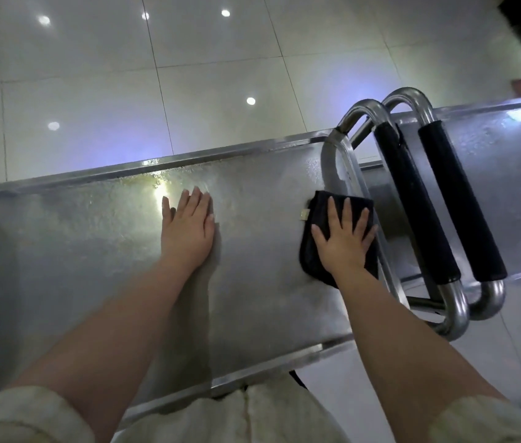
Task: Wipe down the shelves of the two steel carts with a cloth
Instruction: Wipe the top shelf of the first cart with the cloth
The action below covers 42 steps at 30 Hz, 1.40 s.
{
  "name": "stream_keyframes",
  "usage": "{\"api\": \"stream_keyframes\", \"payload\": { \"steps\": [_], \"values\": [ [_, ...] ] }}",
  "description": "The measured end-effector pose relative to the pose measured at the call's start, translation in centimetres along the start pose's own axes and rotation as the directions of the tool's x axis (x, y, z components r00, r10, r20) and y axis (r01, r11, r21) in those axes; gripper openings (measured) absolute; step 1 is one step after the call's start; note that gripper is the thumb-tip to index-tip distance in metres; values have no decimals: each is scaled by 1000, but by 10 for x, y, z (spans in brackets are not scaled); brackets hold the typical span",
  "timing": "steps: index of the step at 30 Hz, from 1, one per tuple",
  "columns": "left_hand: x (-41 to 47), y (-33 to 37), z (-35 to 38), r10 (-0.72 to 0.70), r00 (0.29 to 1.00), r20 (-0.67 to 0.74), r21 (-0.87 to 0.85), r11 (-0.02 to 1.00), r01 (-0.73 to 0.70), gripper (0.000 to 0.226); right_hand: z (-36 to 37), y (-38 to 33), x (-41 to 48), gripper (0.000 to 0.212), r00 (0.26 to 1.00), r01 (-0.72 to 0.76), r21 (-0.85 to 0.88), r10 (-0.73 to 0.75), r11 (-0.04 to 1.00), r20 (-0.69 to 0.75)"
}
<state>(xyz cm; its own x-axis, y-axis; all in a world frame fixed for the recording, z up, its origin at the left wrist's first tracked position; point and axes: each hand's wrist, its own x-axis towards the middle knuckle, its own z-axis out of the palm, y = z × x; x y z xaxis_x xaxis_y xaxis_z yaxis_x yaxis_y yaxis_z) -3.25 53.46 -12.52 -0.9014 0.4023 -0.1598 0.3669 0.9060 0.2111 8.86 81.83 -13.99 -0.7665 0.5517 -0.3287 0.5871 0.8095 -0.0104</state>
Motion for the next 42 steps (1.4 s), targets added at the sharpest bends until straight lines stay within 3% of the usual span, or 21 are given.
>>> {"api": "stream_keyframes", "payload": {
  "steps": [2,4,6,9,12,15,19,23,25,28,30,33,37,42],
  "values": [
    [8,-9,-1,-11,1000,24,37,999,10,51,-7,-5,22,69,999,-46,8,46,999,26],
    [11,-16,-4,-2,999,45,60,998,-1,53,-9,-33,32,69,1000,-2,-11,3,1000,23],
    [12,-17,-7,12,998,57,58,998,-15,57,-8,-76,28,69,985,172,-48,-171,984,22],
    [15,-16,-11,3,998,64,47,999,-6,60,2,-143,-5,70,863,506,-92,-501,858,68],
    [14,-18,-12,-13,997,71,15,1000,12,59,8,-165,-26,68,774,632,-88,-624,770,106],
    [13,-15,-12,-11,998,55,-19,1000,12,58,3,-138,-1,67,810,587,-56,-584,808,54],
    [14,-7,-14,-33,999,2,-61,998,33,62,-20,-75,71,70,964,266,-33,-267,963,-11],
    [16,-10,-15,-39,999,-3,-71,997,38,64,-40,-41,124,69,1000,16,-30,-17,999,-23],
    [17,-12,-17,-34,999,2,-72,997,34,62,-39,-62,126,68,1000,-9,-28,8,1000,-24],
    [21,-15,-19,-31,1000,0,-160,987,30,53,-31,-120,107,68,981,188,-57,-190,980,-30],
    [22,-19,-24,-86,996,-35,-281,957,73,49,-26,-161,83,68,908,417,-102,-419,903,2],
    [14,-31,-30,-221,971,-95,-346,922,176,47,-17,-202,44,68,716,695,-177,-694,697,77],
    [-6,-42,-27,-252,967,-48,-238,943,234,51,-13,-194,24,68,617,779,-214,-780,589,101],
    [-19,-41,-16,-72,995,63,-83,994,77,52,-3,-135,-16,65,403,908,-208,-895,364,190]
  ]
}}
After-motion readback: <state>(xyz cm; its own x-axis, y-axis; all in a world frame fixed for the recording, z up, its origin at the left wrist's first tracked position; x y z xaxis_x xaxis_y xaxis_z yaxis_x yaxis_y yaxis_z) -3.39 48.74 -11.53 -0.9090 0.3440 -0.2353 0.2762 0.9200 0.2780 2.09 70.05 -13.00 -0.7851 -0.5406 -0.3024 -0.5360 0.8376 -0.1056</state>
